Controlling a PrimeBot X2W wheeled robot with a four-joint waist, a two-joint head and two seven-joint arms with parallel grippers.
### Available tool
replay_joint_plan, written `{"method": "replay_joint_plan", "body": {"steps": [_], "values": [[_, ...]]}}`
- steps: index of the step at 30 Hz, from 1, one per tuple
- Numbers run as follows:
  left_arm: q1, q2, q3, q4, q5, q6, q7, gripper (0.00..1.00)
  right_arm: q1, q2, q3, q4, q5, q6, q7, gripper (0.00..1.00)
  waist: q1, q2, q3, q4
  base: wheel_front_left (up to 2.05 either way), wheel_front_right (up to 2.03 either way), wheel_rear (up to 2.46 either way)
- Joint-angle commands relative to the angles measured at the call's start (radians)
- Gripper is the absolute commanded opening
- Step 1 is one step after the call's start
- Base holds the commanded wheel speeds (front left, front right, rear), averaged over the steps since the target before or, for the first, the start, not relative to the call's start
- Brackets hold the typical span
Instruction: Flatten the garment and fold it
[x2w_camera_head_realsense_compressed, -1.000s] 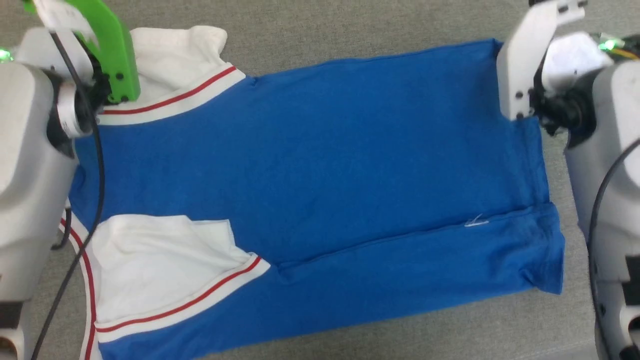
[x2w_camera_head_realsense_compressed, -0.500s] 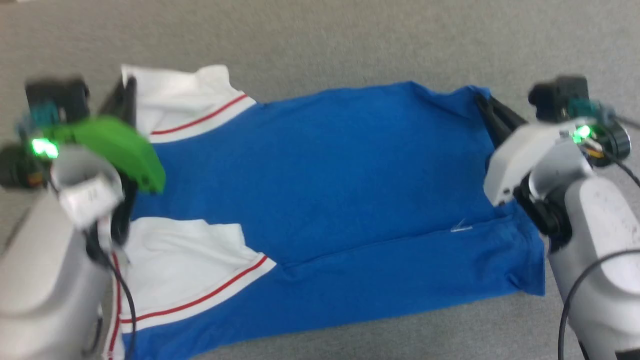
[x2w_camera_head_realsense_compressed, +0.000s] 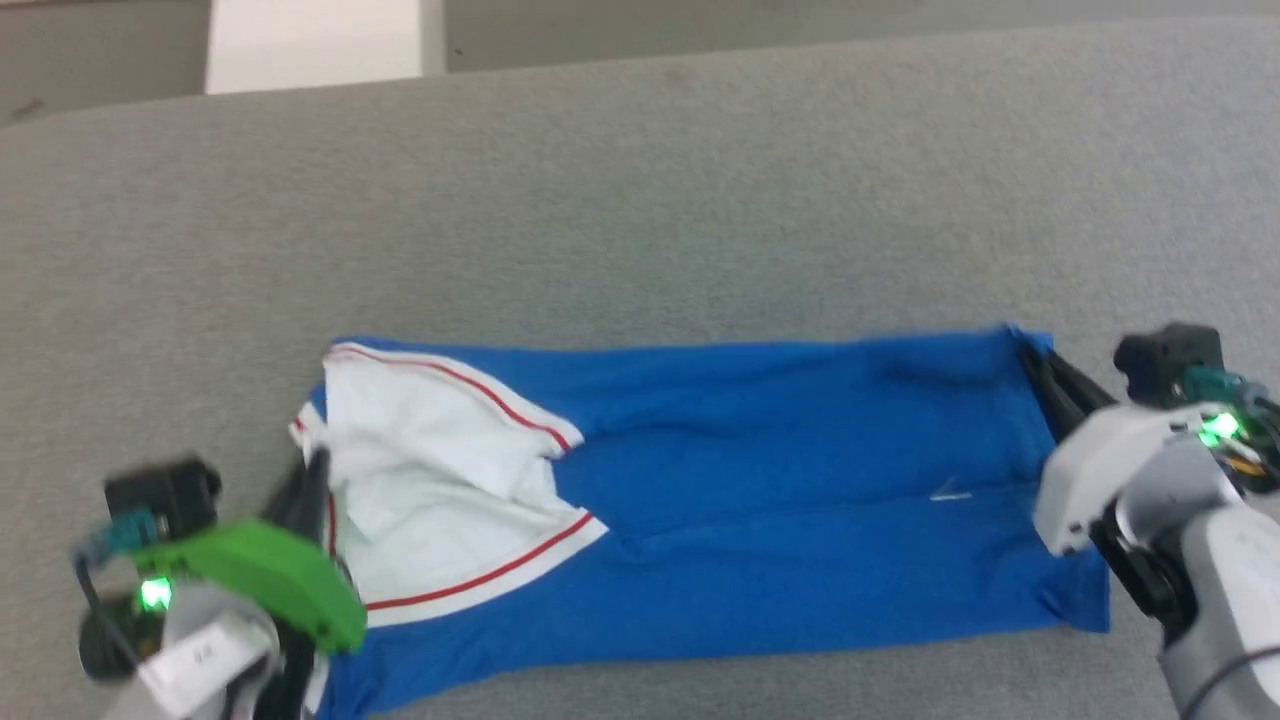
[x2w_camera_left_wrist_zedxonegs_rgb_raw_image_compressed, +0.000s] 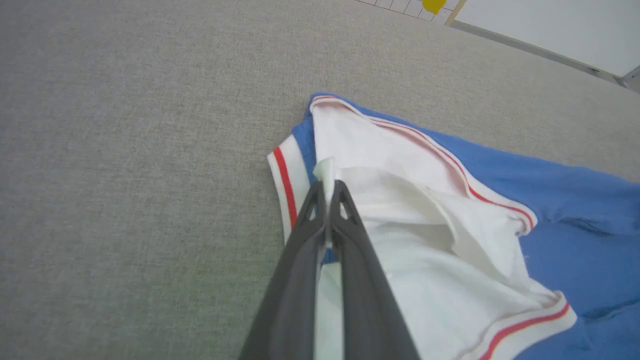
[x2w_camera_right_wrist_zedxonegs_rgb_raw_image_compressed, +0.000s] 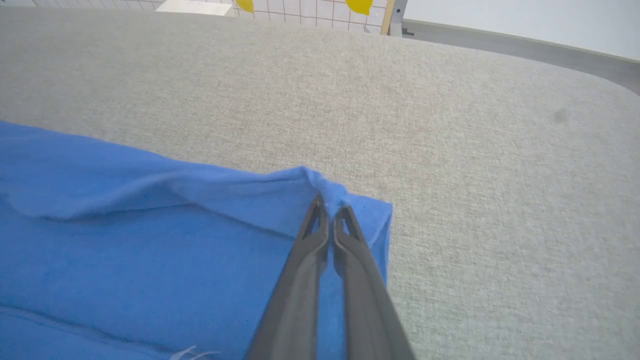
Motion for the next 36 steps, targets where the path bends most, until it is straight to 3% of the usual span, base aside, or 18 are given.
{"method": "replay_joint_plan", "body": {"steps": [1,13,23,24,25,26,27,36], "values": [[0.038,0.001,0.004,-0.001,-0.017,0.001,0.005,0.00,0.029,-0.011,-0.010,-0.001,-0.005,-0.001,0.020,0.00,0.0001,0.0057,-0.038,0.038,0.00,0.00,0.00],[0.161,-0.033,-0.077,0.060,-0.082,-0.044,0.066,0.00,0.140,-0.072,-0.006,0.011,-0.026,-0.001,0.241,0.00,0.0001,0.0057,-0.051,0.078,0.00,0.00,0.00],[0.142,-0.079,-0.160,0.157,-0.099,-0.094,0.121,0.00,0.148,-0.047,0.031,0.065,-0.017,-0.001,0.378,0.00,0.0001,0.0057,-0.039,0.077,0.00,0.00,0.00],[0.140,-0.086,-0.162,0.166,-0.106,-0.101,0.122,0.00,0.150,-0.041,0.023,0.060,-0.012,-0.001,0.380,0.04,0.0001,0.0057,-0.043,0.076,0.00,0.00,0.00],[0.138,-0.092,-0.160,0.170,-0.111,-0.105,0.116,0.17,0.152,-0.039,0.017,0.054,-0.011,-0.001,0.378,0.27,0.0001,0.0057,-0.047,0.077,0.00,0.00,0.00],[0.133,-0.098,-0.154,0.172,-0.110,-0.109,0.097,0.83,0.157,-0.037,0.009,0.043,-0.010,-0.001,0.373,0.96,0.0001,0.0057,-0.053,0.078,0.00,0.00,0.00],[0.129,-0.103,-0.149,0.172,-0.107,-0.111,0.081,1.00,0.162,-0.034,-0.001,0.035,-0.007,-0.001,0.368,1.00,0.0001,0.0057,-0.059,0.079,0.00,0.00,0.00],[0.085,-0.148,-0.113,0.199,0.004,-0.113,-0.185,1.00,0.256,0.055,-0.120,-0.117,0.018,-0.001,0.213,1.00,0.0001,0.0057,-0.132,0.094,0.00,0.00,0.00]]}}
